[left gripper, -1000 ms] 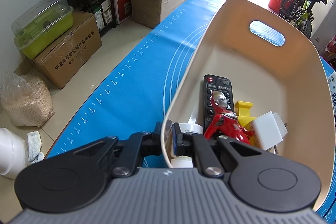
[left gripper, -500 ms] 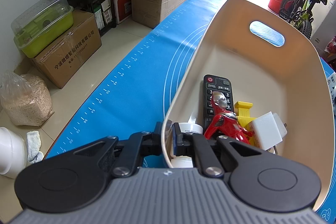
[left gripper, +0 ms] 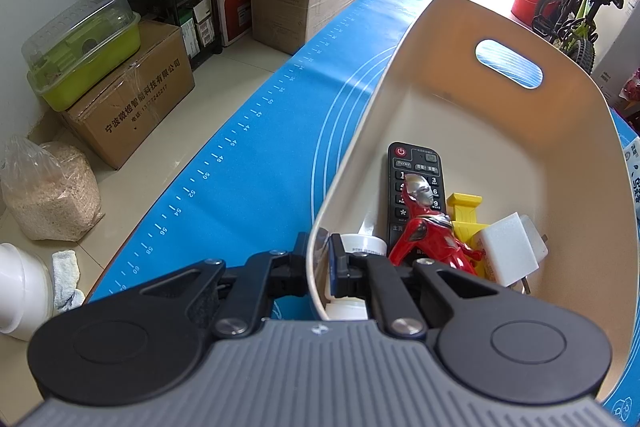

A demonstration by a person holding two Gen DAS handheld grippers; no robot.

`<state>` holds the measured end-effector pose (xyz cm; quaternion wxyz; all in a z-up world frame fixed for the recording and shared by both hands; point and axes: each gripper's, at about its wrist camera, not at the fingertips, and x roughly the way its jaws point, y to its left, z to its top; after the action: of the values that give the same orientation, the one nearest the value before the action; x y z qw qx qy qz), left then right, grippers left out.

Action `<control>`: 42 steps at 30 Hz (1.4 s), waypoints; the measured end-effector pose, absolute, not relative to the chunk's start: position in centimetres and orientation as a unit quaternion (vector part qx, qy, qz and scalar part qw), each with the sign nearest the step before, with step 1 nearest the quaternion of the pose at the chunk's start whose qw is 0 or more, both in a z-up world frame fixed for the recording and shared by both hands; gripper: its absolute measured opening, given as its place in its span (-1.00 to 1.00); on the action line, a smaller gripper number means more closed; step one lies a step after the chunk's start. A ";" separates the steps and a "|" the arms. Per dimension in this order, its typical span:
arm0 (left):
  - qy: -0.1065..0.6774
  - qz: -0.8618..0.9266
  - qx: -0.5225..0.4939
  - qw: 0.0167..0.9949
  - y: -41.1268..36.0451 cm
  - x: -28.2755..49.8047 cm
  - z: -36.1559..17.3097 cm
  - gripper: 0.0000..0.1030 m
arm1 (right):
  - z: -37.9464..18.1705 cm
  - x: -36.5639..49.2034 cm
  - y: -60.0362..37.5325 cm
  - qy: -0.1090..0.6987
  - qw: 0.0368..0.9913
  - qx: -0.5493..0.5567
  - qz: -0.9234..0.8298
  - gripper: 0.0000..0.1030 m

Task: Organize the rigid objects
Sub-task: 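Lift the tape roll into the basket and open the right tool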

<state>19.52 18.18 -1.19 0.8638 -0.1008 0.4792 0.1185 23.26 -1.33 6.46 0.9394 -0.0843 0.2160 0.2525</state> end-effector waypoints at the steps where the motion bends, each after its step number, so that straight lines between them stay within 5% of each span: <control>1: 0.479 0.118 -0.101 0.864 18.2 19.5 -1.2 -0.78 | 6.3 23.2 -0.6 0.219 0.936 -0.084 0.262 -0.70; 24: 0.479 0.119 -0.100 0.864 18.1 19.5 -1.2 -0.79 | -1.3 24.9 5.5 0.395 0.856 -0.125 0.309 -0.62; 29: 0.479 0.119 -0.099 0.864 18.2 19.6 -1.2 -0.78 | -0.2 24.3 3.6 0.358 0.873 -0.109 0.312 0.20; 42: 0.479 0.119 -0.099 0.864 18.2 19.6 -1.2 -0.78 | 2.5 25.8 -6.2 0.271 0.946 -0.044 0.176 0.64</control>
<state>19.58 18.22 -1.18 0.8638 -0.0992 0.4794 0.1193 25.80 -6.23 2.49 0.9455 -0.0443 0.2706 0.1756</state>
